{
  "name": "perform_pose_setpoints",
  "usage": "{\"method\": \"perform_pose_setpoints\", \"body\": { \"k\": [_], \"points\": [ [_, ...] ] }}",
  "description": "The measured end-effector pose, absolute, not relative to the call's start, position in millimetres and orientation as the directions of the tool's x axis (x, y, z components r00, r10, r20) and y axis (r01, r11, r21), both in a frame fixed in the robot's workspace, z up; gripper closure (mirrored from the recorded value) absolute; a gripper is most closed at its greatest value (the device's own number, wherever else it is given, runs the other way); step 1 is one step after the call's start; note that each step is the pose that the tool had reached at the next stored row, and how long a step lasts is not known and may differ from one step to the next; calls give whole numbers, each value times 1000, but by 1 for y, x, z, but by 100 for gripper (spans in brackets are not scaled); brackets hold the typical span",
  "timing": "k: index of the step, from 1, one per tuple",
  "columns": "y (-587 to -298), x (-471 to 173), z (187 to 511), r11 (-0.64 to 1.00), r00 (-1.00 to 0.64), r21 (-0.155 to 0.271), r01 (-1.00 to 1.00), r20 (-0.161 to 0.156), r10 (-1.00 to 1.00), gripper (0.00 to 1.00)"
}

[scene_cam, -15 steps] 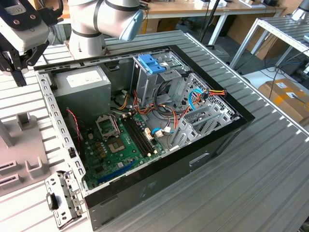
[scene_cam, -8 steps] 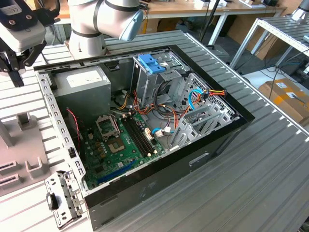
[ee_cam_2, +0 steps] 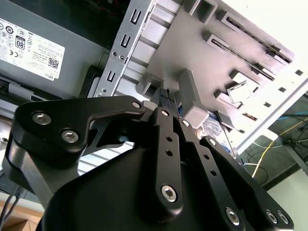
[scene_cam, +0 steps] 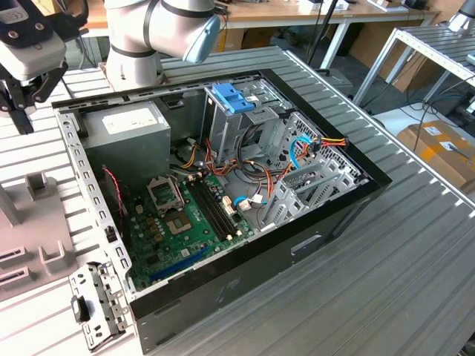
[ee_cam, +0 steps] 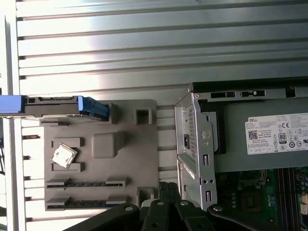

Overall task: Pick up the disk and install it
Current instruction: 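Reach for the disk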

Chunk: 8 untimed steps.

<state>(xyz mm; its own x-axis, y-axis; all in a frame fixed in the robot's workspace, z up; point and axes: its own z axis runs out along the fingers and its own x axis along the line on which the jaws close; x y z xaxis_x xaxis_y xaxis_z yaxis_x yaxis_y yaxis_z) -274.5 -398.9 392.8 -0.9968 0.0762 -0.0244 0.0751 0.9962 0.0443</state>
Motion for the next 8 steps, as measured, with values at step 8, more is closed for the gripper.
{"method": "perform_pose_setpoints", "body": {
  "k": [8],
  "points": [
    [-399,-277,393,996,-997,44,75,-24,76,89]
  ]
}}
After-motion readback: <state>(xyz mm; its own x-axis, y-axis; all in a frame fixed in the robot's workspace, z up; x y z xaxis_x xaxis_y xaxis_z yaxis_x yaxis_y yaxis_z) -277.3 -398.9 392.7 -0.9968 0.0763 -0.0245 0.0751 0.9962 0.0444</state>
